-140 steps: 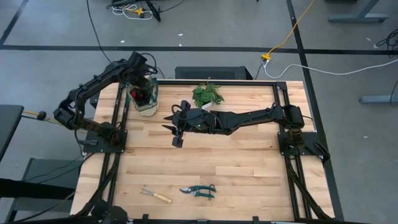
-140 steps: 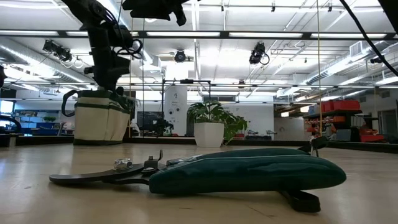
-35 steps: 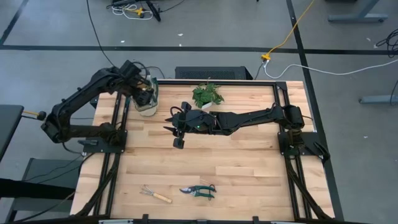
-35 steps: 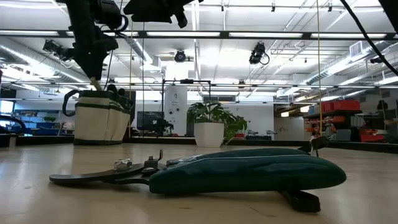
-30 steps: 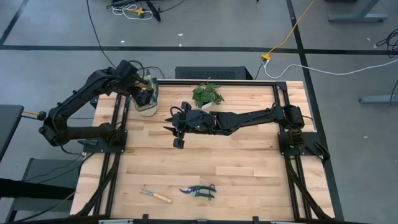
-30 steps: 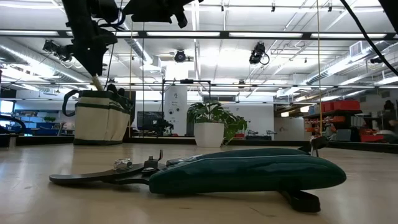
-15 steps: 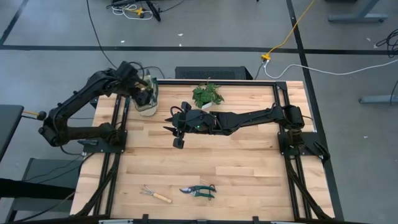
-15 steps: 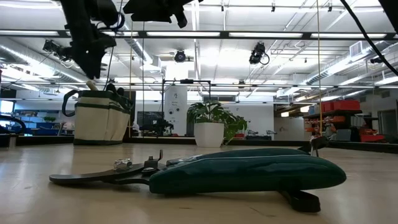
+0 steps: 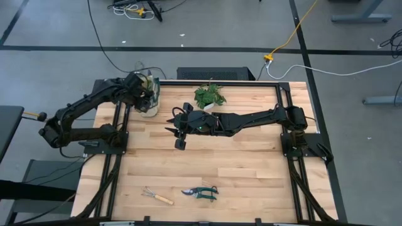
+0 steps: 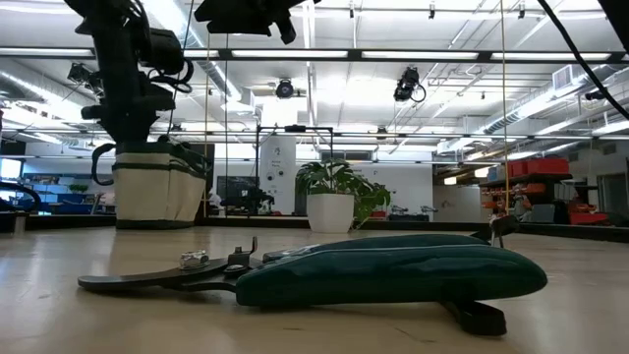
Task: Pick & Place Garden tools in Gardening bag
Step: Put the right light brown hand rake into the green gardening bag, then put the dark green shears into the green gardening bag
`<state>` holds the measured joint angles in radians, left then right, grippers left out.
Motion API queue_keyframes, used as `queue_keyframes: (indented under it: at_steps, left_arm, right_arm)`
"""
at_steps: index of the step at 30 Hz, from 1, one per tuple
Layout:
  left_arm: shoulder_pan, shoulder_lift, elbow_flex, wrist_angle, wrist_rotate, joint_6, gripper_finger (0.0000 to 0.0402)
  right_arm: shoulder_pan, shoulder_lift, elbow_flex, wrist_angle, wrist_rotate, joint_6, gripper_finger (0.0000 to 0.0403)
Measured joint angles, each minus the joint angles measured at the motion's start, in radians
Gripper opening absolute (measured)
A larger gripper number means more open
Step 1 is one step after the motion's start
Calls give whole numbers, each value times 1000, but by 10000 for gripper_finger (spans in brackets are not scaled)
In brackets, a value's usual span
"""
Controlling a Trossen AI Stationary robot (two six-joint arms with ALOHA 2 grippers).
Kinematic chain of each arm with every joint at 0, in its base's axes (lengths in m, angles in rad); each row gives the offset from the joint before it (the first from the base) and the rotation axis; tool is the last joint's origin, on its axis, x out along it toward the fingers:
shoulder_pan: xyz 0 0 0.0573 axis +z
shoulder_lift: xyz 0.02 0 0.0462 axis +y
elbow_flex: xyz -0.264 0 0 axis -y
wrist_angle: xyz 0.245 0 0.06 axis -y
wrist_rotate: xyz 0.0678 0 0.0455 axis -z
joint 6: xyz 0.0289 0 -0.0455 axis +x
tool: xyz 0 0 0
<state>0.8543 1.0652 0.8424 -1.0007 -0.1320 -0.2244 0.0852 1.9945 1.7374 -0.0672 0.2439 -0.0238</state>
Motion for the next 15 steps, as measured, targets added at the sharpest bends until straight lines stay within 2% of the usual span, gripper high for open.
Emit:
queue_keyframes:
  at_steps: [8, 15]
  left_arm:
    - [-1, -7, 90, -23, 77, 1, 122]
    - [-1, -19, 164, -110, 52, 6, 122]
  right_arm:
    - [0, 0, 0, -2, 2, 7, 135]
    - [0, 0, 0, -13, -1, 17, 135]
